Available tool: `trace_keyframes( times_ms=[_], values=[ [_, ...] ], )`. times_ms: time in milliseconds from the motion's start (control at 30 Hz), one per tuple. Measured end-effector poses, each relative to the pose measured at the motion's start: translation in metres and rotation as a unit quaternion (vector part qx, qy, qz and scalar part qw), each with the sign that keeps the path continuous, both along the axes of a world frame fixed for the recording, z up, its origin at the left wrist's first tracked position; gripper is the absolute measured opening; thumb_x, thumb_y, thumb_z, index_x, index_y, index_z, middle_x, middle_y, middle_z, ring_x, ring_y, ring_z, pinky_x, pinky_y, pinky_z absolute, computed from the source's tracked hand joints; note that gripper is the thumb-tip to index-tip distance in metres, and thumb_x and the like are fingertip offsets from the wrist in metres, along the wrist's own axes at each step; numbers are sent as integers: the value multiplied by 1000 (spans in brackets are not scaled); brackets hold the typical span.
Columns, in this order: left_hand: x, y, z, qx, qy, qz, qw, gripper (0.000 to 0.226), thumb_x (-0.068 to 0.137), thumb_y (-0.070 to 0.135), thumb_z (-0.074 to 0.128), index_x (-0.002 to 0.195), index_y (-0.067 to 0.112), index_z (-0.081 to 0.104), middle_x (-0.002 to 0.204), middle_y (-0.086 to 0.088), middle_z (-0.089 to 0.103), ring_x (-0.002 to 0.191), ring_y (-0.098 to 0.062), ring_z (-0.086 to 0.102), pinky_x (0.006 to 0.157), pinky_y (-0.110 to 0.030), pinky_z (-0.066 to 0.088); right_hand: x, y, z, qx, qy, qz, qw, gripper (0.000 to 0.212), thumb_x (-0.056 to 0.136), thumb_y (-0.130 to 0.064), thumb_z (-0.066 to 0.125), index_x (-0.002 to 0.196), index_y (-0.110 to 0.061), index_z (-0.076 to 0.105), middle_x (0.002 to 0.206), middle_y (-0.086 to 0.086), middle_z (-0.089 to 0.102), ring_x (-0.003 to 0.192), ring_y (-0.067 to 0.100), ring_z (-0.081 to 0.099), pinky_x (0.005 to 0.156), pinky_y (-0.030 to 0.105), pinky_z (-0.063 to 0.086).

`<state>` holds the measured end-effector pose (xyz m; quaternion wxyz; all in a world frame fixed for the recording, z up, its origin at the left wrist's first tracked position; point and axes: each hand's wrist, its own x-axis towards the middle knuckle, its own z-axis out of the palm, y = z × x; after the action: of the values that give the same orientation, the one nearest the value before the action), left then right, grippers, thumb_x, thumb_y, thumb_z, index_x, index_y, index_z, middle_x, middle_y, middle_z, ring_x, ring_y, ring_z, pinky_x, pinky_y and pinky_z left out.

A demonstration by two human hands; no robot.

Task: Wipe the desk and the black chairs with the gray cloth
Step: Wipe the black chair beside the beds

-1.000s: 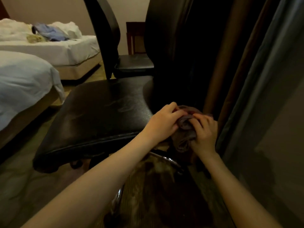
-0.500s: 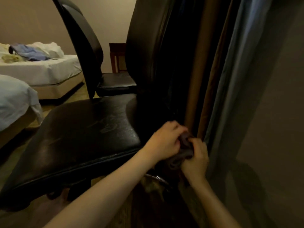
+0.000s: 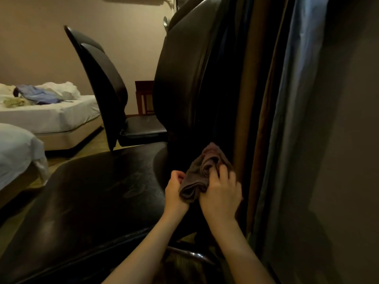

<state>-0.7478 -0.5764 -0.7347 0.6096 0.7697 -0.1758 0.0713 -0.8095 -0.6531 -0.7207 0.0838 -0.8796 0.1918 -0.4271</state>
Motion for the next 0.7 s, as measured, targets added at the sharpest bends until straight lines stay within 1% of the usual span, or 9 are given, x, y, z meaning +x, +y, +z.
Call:
trace_keyframes(
  times_ms=[33, 100, 167, 233, 333, 467, 533, 600, 700],
  values=[
    [1, 1, -6, 4, 6, -7, 1000, 15, 89, 4, 54, 84, 15, 45, 75, 1, 50, 64, -7, 43, 52, -11, 38, -7, 0, 1, 26, 54, 6, 998, 48, 65, -25, 79, 109, -8, 67, 106, 11, 63, 91, 32, 60, 69, 40, 50],
    [2, 7, -22, 94, -46, -8, 995, 14, 89, 3, 51, 84, 16, 47, 74, 2, 47, 66, -11, 42, 54, -15, 35, -19, -9, -2, 62, 106, 20, 992, 53, 80, -24, 66, 130, -13, 53, 125, 7, 54, 109, 28, 52, 83, 39, 46],
    [3, 9, -36, 187, -110, -6, 976, 14, 89, 6, 50, 88, 19, 46, 79, 6, 47, 75, -11, 44, 59, -15, 35, -33, -14, 8, 60, 41, 32, 997, 58, 70, -7, 73, 125, -7, 58, 117, 13, 60, 98, 33, 57, 74, 40, 49],
    [6, 8, -43, 214, -142, -4, 966, 14, 89, 7, 48, 88, 21, 44, 81, 10, 45, 79, -11, 44, 61, -17, 32, -34, -18, 25, 60, -72, 21, 995, 62, 52, 6, 78, 112, 0, 65, 100, 18, 64, 80, 37, 61, 61, 38, 50],
    [11, 1, -39, 202, -113, 23, 973, 16, 85, 5, 49, 89, 20, 43, 77, 12, 41, 78, -11, 44, 61, -19, 26, -16, -22, 73, 37, -130, -3, 991, 60, 68, -2, 75, 124, -5, 58, 114, 17, 59, 94, 37, 57, 70, 40, 47],
    [16, 0, -37, 188, -57, 12, 980, 20, 80, 2, 54, 88, 18, 46, 67, 5, 45, 62, -6, 44, 54, -17, 33, 8, -15, 95, -7, 24, -38, 999, 61, 86, -32, 60, 140, -19, 37, 139, 7, 35, 123, 29, 36, 93, 41, 37],
    [19, 0, -33, 192, -25, 7, 981, 19, 80, 3, 55, 89, 17, 46, 68, 4, 48, 62, -5, 45, 52, -18, 32, 11, -6, 77, -29, 91, -8, 995, 58, 86, -33, 58, 139, -20, 39, 143, 6, 31, 128, 28, 32, 99, 41, 34],
    [18, 0, -29, 203, -3, -1, 979, 16, 82, 5, 55, 89, 17, 47, 77, 3, 53, 72, -11, 50, 59, -21, 33, 8, -6, 59, 25, 131, 24, 991, 58, 86, -31, 57, 140, -21, 39, 147, 4, 29, 129, 27, 32, 101, 40, 35],
    [18, -2, -26, 206, 11, -6, 978, 16, 81, 6, 56, 81, 20, 47, 70, 5, 51, 72, -13, 50, 59, -21, 31, -3, -21, 57, 83, 42, 43, 995, 58, 87, -24, 56, 142, -22, 38, 143, 2, 36, 124, 23, 39, 95, 34, 38]
  ],
)
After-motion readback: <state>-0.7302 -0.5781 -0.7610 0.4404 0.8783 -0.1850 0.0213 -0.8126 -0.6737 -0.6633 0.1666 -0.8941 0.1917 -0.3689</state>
